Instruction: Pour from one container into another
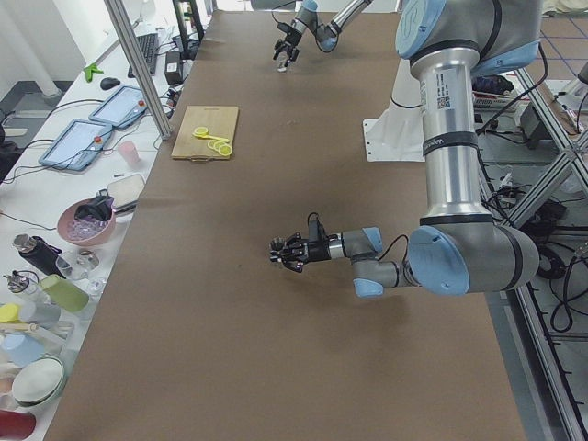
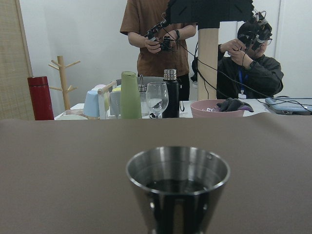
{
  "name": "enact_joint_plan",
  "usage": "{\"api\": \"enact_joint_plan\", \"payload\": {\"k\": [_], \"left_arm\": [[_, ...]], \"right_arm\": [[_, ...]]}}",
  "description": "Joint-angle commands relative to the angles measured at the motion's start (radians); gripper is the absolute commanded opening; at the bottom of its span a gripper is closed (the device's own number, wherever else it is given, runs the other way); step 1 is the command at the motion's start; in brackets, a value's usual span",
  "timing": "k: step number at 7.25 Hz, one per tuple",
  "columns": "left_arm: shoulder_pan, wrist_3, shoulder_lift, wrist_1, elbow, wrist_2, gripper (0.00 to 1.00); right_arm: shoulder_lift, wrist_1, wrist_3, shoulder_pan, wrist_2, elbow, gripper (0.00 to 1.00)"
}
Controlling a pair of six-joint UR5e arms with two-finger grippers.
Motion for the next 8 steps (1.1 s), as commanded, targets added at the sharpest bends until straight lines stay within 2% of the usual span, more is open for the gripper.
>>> {"api": "enact_joint_plan", "payload": {"k": [1,3,7,8], "left_arm": [[0.000,0.019,-0.036,0.022,-0.005,0.002,0.00],[0.000,0.018,-0.041,0.022,-0.005,-0.001,0.00],[0.000,0.009,-0.044,0.022,0.003,-0.012,0.02],[0.000,0.009,-0.044,0.022,0.004,-0.012,0.02]], "right_arm": [[0.000,0.000,0.001,0.003,0.010,0.022,1.00],[-0.008,-0.020,0.001,0.033,0.060,0.051,1.00],[-0.012,-0.145,0.000,0.237,0.305,0.092,1.00],[-0.021,-0.216,0.000,0.288,0.367,0.129,1.00]]}}
